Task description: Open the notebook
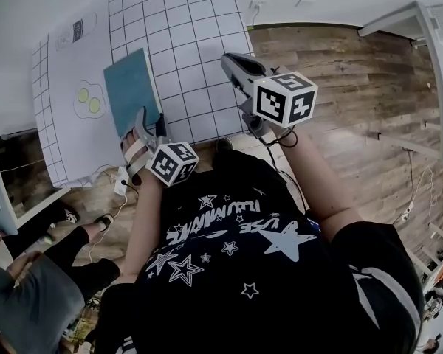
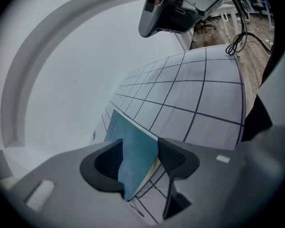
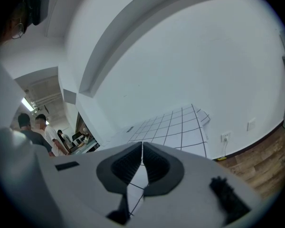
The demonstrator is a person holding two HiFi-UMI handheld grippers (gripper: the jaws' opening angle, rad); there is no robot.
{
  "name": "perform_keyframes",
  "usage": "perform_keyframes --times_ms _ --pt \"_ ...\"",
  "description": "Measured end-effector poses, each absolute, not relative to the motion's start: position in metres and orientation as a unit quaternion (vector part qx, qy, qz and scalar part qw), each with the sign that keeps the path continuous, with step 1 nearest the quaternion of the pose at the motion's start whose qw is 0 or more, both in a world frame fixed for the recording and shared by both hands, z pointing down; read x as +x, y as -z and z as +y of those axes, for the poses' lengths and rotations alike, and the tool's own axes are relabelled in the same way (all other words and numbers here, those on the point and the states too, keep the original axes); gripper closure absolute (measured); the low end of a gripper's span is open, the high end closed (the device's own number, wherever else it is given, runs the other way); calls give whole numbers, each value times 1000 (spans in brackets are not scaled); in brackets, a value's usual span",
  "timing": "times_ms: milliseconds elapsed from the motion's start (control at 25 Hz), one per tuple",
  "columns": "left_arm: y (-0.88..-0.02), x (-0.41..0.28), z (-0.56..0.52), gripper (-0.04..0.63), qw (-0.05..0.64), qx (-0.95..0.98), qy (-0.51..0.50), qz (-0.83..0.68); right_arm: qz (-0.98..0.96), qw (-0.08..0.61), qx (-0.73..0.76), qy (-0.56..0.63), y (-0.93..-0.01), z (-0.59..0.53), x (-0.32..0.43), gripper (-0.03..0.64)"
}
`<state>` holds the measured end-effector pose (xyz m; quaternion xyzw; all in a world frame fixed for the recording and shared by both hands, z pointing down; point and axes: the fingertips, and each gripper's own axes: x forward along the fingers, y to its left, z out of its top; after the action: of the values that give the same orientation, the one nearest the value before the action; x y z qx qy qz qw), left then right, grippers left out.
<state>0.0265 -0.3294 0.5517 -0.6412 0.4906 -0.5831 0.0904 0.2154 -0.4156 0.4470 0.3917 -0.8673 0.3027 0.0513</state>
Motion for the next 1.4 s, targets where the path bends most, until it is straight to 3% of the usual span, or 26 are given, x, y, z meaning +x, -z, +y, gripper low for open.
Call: perform_keyframes --times_ms 120,320,480,720,1400 --pt "-552 26 -328 367 92 -625 604 486 -864 46 393 -312 -451 -417 219 600" --pt "-563 24 -324 471 83 -595 663 446 -861 40 395 -318 -455 -418 224 600" --pt "-564 20 -324 514 75 -594 669 441 -860 38 395 -321 -455 -420 226 600" --pt "-530 11 -329 551 24 -642 581 500 -864 42 387 -320 -453 -426 212 600" --pt "-448 -81 -321 552 -157 -771 300 540 -888 68 361 -276 -412 -421 81 600"
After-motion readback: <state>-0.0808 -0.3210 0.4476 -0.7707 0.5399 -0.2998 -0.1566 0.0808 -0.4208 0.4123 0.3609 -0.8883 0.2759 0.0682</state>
